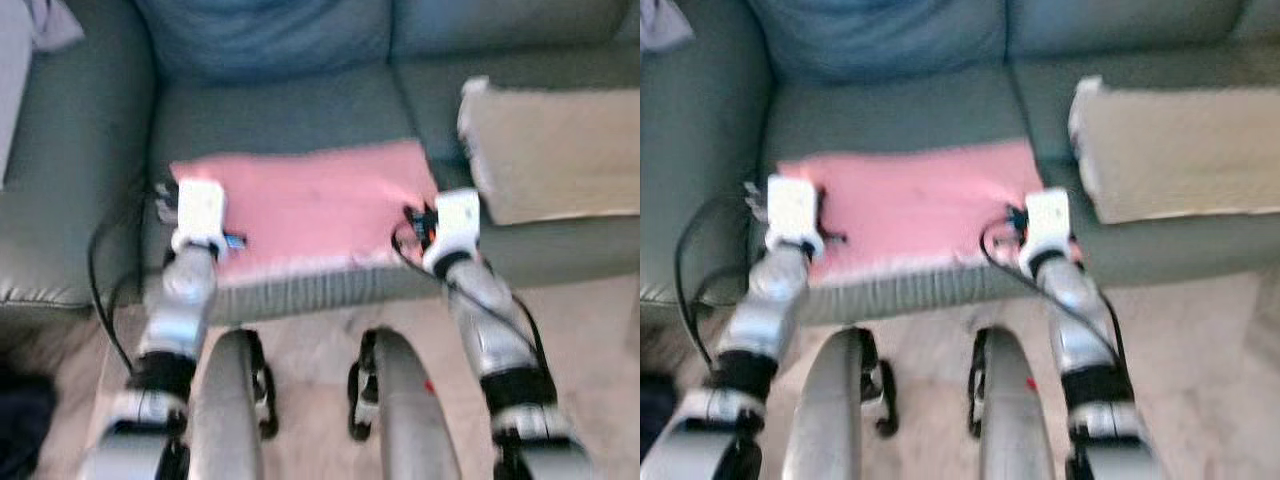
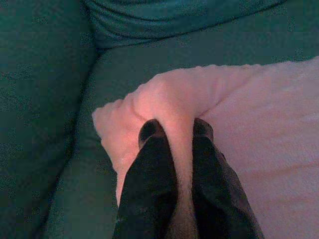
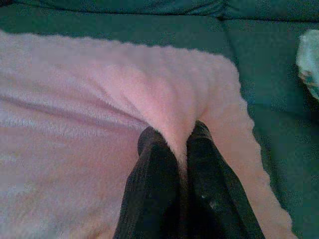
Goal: Move the pillow to the sofa
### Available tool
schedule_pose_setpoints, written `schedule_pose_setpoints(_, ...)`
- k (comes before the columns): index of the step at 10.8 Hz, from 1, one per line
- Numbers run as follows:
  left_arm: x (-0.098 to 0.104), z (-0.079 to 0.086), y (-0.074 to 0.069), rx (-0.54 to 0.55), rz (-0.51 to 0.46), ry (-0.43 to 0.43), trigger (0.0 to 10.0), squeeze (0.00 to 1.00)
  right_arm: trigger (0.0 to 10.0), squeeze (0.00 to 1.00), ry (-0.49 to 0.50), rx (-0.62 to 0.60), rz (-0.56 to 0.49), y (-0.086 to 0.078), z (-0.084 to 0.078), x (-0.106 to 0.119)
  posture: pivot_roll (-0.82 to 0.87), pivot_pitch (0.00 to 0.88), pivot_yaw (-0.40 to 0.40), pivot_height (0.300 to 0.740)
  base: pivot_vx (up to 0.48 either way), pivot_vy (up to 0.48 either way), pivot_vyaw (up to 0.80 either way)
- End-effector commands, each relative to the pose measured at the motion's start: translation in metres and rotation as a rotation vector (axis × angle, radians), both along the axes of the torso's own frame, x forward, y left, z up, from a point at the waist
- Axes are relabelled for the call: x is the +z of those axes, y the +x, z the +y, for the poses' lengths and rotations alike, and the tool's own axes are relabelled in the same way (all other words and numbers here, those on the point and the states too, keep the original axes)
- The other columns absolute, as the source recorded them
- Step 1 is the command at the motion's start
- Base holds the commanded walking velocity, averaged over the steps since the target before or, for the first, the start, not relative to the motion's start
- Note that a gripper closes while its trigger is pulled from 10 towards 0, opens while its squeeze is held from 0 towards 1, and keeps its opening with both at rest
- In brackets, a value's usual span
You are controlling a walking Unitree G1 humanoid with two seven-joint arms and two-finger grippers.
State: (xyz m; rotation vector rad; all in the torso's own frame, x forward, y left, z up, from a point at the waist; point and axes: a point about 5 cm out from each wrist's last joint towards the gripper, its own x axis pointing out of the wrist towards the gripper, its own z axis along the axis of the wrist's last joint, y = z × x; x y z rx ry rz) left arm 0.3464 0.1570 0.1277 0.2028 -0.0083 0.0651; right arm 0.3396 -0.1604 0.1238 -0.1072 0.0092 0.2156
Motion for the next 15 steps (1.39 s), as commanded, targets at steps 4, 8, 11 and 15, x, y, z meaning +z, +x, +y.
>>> schedule_pose_setpoints(4, 0.011, 0.024, 0.026, 0.153, 0.006, 0.016, 10.0, 0.00, 10.0, 0.00, -0.104, -0.085, -0.061, 0.027, -0.052, 0.030, 0.01, 0.475, 0.071, 0.633, 0.000, 0.000, 0.00)
schedule_pose_setpoints(8, 0.012, 0.009, 0.036, 0.105, 0.019, -0.031, 10.0, 0.44, 10.0, 0.00, -0.108, -0.091, -0.080, 0.030, -0.058, 0.031, -0.02, 0.474, 0.050, 0.633, 0.000, 0.000, 0.00)
schedule_pose_setpoints(11, 0.003, 0.016, 0.033, 0.120, 0.027, -0.018, 10.0, 1.00, 10.0, 1.00, -0.082, -0.058, -0.095, 0.027, -0.052, 0.026, -0.02, 0.470, 0.041, 0.633, 0.000, 0.000, 0.00)
schedule_pose_setpoints(15, 0.012, 0.011, 0.038, 0.084, -0.009, 0.001, 10.0, 1.00, 10.0, 1.00, -0.050, -0.051, -0.146, 0.029, -0.043, 0.033, -0.01, 0.456, 0.043, 0.633, 0.000, 0.000, 0.00)
